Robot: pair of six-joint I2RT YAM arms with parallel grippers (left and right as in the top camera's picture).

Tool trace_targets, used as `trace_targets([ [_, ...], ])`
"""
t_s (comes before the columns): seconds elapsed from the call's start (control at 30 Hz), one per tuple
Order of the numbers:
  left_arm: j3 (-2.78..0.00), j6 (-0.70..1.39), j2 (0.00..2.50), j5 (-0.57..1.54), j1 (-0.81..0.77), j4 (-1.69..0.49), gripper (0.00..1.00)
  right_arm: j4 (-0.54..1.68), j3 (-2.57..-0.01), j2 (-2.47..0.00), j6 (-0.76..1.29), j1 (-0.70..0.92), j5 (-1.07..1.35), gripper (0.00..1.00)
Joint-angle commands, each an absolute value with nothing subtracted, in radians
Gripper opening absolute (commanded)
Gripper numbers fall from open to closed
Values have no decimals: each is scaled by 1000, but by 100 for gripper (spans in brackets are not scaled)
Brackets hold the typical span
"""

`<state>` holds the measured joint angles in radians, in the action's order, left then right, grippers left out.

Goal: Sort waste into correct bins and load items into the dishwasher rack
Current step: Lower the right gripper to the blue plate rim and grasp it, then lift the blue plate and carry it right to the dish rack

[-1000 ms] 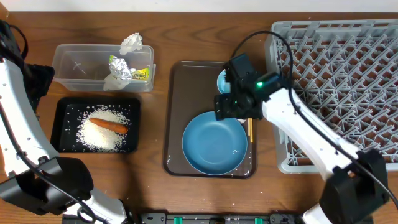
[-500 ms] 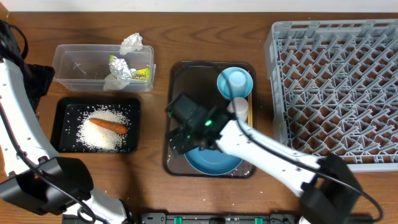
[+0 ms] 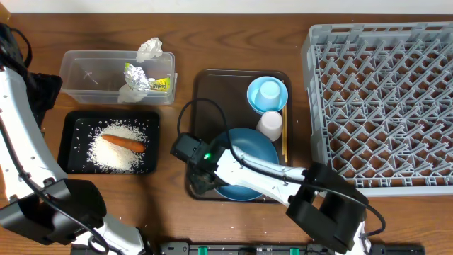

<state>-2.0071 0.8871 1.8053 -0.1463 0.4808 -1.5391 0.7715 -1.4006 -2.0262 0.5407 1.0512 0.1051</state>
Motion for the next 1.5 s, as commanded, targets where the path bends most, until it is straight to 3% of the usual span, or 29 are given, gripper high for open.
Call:
trace_targets([
  [0.0,-2014,892,1805,-166,484,-1544,98,770,-1411,-2027,546,1055,94,36],
  [0.07,-2014,892,1805,-166,484,-1544,98,770,-1411,-2027,546,1055,94,28],
  [0.2,-2014,893,1805,-166,484,-1544,98,775,-1421,-2022,546,1055,107,1],
  [0.57,-2014,892,1805,-166,484,-1544,98,952,-1643,-1942,451,1043,169,1],
  [0.77,-2014,892,1805,-166,484,-1544,98,1056,-1779,-1824,382,947,154,1],
  [1.0,-2014,892,1805,-166,484,-1544,98,1090,-1787,-1621,289,667,202,1],
  [1.2,-2014,892,1805,-166,484,-1544,98,1060,-1787,-1510,74,218,535,1],
  [1.47,-2014,893,1805,-166,484,-1544,98,933,-1775,-1562,40,-203,814,1],
])
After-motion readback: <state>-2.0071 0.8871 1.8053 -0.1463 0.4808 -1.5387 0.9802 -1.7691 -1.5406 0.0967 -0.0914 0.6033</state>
